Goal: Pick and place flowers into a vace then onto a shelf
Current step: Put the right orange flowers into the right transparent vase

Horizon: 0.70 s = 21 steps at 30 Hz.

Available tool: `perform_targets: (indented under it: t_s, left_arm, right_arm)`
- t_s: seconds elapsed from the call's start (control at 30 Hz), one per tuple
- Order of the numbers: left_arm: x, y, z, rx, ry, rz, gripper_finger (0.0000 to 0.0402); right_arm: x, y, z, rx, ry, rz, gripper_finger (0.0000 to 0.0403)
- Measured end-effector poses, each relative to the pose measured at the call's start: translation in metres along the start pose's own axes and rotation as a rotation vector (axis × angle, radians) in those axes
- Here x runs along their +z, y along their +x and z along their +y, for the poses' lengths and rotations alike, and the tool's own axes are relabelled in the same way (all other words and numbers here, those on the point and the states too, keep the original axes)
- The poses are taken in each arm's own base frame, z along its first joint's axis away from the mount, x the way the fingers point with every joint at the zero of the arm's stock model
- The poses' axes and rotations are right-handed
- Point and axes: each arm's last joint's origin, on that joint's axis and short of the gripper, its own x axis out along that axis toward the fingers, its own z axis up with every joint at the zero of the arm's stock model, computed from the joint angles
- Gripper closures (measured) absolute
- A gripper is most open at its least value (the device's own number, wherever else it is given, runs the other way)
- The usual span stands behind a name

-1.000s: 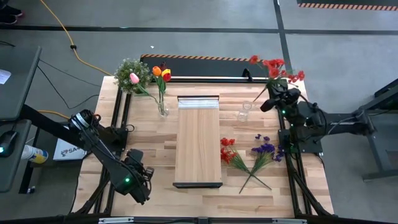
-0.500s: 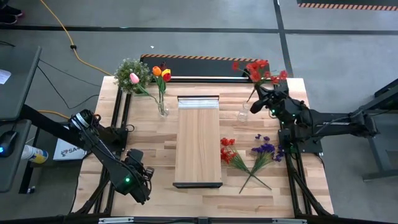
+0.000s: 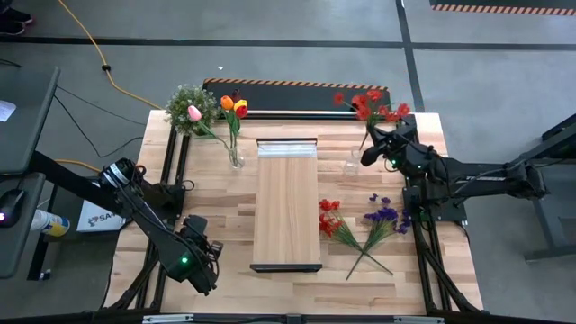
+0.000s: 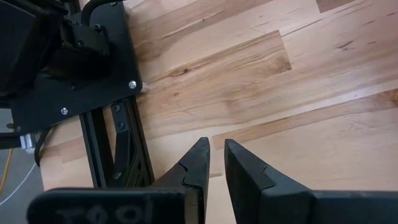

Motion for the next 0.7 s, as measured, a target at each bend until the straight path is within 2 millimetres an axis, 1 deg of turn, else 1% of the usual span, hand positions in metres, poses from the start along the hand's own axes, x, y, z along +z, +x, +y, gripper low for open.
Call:
perform_targets:
  t_s: [0.17,0.37,0.7]
  left_arm:
    - [0.0,0.0,0.0,0.0,0.0,0.0,0.0316]
    - [0.0,0.0,0.0,0.0,-0.001,0.0,0.0316]
    - [0.0,0.0,0.0,-0.003,-0.005,0.002,0.0316]
  right_arm:
    - [-0.005,0.0,-0.002,-0.012,-0.01,0.039,0.0403]
    - [-0.007,0.0,-0.002,-0.016,-0.024,0.051,0.0403]
    - [-0.02,0.011,0.008,-0.031,-0.065,0.107,0.0402]
